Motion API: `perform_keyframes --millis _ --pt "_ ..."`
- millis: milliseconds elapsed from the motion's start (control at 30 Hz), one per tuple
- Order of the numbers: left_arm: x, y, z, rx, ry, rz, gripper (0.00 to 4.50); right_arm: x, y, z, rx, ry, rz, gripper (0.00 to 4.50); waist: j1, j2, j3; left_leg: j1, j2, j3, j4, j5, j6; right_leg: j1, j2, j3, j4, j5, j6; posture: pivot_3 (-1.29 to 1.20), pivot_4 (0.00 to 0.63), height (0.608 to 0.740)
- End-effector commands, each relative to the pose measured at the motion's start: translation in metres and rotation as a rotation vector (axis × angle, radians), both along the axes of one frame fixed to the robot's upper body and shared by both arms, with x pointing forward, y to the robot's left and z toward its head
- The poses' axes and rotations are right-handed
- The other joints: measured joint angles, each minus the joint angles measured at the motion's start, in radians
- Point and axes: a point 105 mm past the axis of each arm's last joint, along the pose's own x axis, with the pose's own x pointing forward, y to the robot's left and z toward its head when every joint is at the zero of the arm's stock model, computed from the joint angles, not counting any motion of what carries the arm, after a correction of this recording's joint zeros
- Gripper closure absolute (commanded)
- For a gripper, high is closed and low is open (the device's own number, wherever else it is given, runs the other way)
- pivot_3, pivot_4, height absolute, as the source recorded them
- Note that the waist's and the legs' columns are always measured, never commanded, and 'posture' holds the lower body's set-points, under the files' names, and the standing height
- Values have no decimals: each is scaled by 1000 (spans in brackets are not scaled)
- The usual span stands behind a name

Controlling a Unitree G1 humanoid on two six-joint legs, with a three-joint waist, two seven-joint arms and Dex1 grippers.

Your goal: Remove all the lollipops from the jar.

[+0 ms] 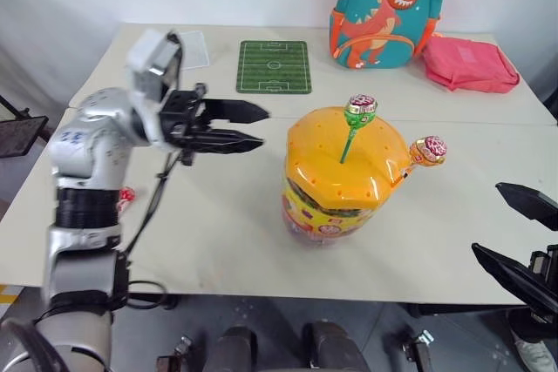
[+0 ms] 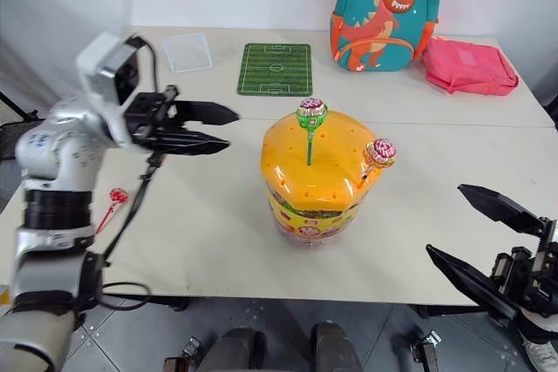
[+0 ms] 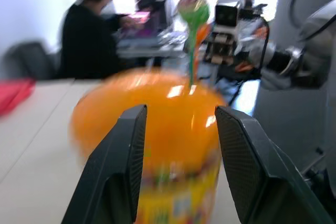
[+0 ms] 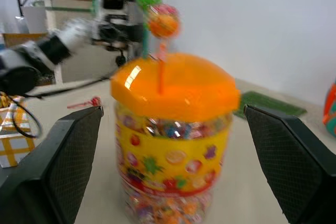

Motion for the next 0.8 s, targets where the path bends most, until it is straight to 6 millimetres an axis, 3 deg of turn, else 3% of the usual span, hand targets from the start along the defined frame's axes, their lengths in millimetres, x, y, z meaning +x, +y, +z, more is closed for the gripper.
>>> perform_keyframes --millis 33,200,467,600,733,800 --pt "-9 -13 12 -19 -27 -68 2309 -7 -5 2 -14 -28 -61 0 -2 0 0 1 0 1 0 0 0 0 0 1 0 0 0 0 150 740" --pt "-8 -43 10 -6 -34 -83 2309 -9 1 0 7 -40 -82 0 1 0 0 3 0 3 -1 0 0 0 0 4 -1 0 0 0 150 740" --pt "-9 -67 -6 85 6 -134 2309 -10 5 2 17 -57 -103 0 2 0 0 3 0 4 -1 0 0 -1 0 5 -1 0 0 0 150 740" --pt "-14 -70 -3 72 24 -176 3091 -12 7 3 21 -61 -109 0 9 0 0 3 0 5 -1 0 0 -1 0 6 -3 0 0 0 150 740" --pt "-9 -70 -4 79 25 -145 4319 -12 8 3 27 -66 -115 0 16 0 0 3 0 5 -1 0 0 -1 0 6 -3 0 0 0 150 740" --pt "-9 -71 -1 59 31 -144 4447 -11 8 3 30 -66 -116 0 20 0 0 3 0 5 -1 0 0 -1 0 6 -3 0 0 0 150 740"
